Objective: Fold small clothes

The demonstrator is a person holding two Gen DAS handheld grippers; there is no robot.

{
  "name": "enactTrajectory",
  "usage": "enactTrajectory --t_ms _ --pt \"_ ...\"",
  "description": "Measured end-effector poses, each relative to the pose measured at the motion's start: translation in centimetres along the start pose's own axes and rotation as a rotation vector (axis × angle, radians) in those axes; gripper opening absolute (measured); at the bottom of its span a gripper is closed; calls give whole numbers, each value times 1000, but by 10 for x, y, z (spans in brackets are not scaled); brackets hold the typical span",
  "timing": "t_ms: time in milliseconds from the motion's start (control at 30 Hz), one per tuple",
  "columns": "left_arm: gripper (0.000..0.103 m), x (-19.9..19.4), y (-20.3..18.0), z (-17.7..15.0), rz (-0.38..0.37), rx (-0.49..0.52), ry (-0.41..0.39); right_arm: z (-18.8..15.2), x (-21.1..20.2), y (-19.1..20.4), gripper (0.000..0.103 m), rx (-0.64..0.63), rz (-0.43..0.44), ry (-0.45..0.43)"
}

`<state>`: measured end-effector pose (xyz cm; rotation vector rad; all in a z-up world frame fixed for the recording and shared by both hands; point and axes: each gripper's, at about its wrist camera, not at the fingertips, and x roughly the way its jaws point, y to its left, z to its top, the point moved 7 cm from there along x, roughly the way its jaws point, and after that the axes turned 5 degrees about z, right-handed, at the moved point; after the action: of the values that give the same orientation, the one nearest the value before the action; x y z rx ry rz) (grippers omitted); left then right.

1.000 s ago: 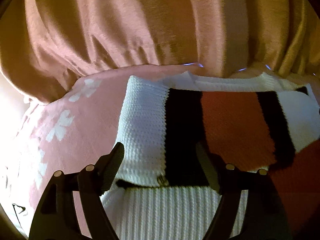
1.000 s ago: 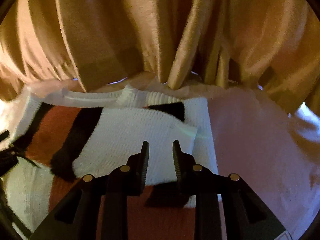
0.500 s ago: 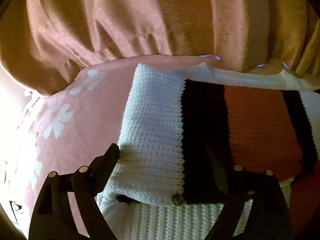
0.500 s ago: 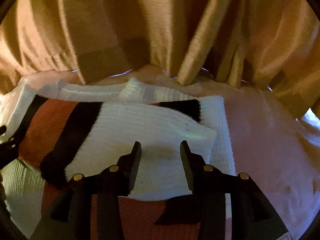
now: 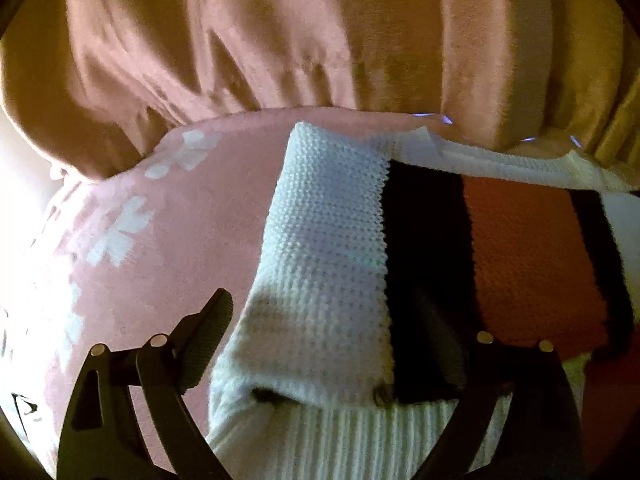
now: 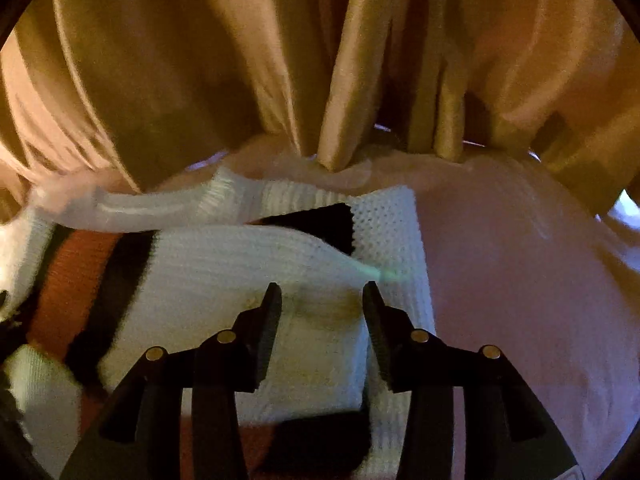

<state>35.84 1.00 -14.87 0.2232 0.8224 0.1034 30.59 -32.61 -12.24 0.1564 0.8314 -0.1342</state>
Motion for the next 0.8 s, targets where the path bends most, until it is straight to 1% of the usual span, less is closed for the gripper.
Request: enactTrajectory --t_ms 100,133,200,267,333,367,400,467,500,567,633,700,733,767,800 --pt "87 -17 2 -8 -22 5 -9 -29 -34 8 42 -13 21 -14" --pt "87 -26 2 -13 -33 10 -14 -36 -39 10 42 -16 31 -15" --pt "87 -37 4 -19 -29 22 -18 -46 -45 20 42 -47 42 5" --pt "87 -41 6 -20 -34 14 -17 -44 -44 28 42 -76 45 13" --pt "87 -38 14 -15 -21 -14 -8 -35 -41 41 42 -89 73 21" --pt "87 -35 19 -12 -12 -33 -9 -29 -39 51 42 -99 101 19" --pt "87 -27 26 -9 22 -44 -7 -24 -37 60 43 -108 124 22" --pt "88 -13 33 -10 85 -33 9 -13 -30 96 43 -167 165 26" --pt "88 -5 37 -11 104 -31 27 -11 -27 110 43 -189 183 27" --pt "87 1 44 -14 101 -49 46 -7 -12 153 43 -254 233 50" --pt "87 -2 51 -16 89 -63 39 -5 5 182 43 -304 237 65" --pt "87 -9 55 -17 74 -51 26 -9 26 206 43 -325 249 101" --pt "87 -13 57 -17 69 -48 18 -15 40 220 43 -335 261 134" --pt "87 -16 59 -16 64 -45 12 -20 52 234 45 -352 256 152" --pt "87 -21 61 -15 58 -39 1 -22 57 244 45 -378 224 124"
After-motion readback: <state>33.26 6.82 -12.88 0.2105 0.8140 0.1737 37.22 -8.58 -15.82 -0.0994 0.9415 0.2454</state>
